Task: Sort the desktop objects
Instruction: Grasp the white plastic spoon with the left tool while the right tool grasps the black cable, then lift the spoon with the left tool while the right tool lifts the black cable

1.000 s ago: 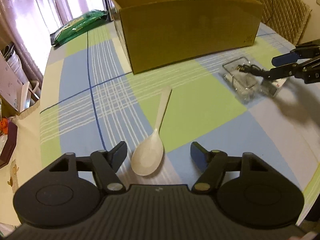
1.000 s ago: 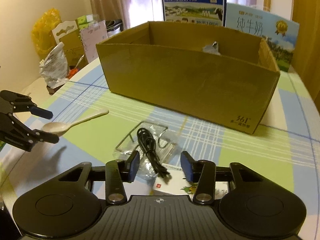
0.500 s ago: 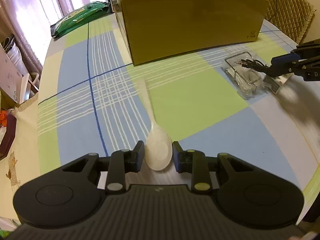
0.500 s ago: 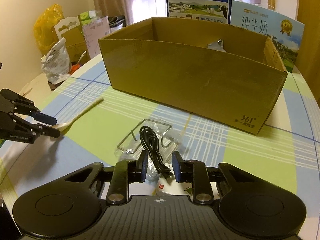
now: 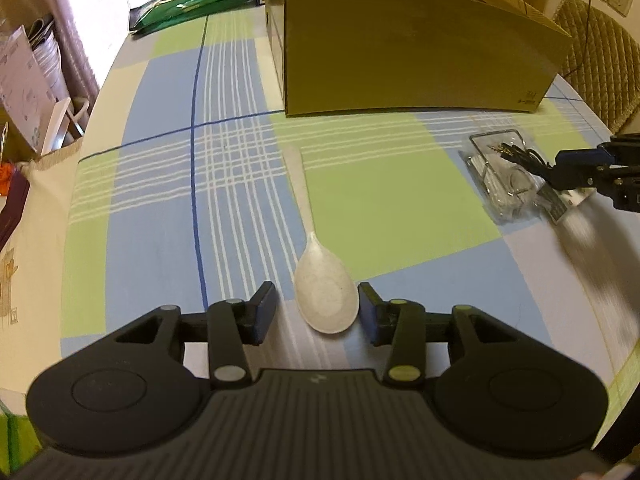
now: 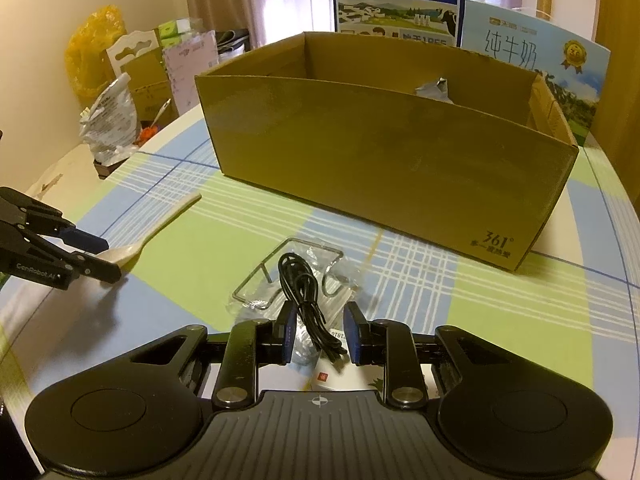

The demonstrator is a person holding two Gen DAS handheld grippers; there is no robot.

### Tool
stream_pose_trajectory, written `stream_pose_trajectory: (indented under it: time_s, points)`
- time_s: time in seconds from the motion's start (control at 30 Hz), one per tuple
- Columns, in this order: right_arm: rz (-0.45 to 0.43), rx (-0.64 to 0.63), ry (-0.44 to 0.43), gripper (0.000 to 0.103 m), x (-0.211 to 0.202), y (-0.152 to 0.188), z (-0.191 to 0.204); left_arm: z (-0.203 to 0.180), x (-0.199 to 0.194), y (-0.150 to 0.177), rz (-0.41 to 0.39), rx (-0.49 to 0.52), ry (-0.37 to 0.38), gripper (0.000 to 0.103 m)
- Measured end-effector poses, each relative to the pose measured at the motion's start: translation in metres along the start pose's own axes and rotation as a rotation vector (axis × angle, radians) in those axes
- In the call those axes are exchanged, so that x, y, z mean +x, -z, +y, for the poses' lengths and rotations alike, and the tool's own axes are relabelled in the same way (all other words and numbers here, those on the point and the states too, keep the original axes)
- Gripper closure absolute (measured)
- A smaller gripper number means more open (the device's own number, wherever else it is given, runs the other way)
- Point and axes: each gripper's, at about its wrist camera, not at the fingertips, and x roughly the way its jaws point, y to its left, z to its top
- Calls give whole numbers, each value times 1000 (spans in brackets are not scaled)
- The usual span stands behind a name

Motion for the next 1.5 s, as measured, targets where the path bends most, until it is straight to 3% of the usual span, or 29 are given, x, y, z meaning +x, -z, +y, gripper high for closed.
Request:
stream_pose_trajectory:
  time_s: [0.57,0.63,0.67,1.03,1.13,1.23,1.5]
  points:
    - [19,-156,29,80,12,0,21,-5,6,0,-15,-52,-34,63]
    - [22,-168,34,86,13,0,23,-6,6,0,-15,-54,-33,62]
    - [23,-169,36,93,14,0,23,-6,5,0,-16,-56,-32,61]
    - [1,-75,-1,94,4,-6,18,-7,4,3,-34,-133,-41,62]
    - [-5,-62,-3,94,1,-7,18,-5,4,3,-47,-169,-49,67]
    - [-13,-60,-6,94,-2,-7,20,-4,4,3,-52,-176,-70,75]
    - [-25,-47,-34,94,-13,-5,24,-13,-4,11,-54,-154,-68,76]
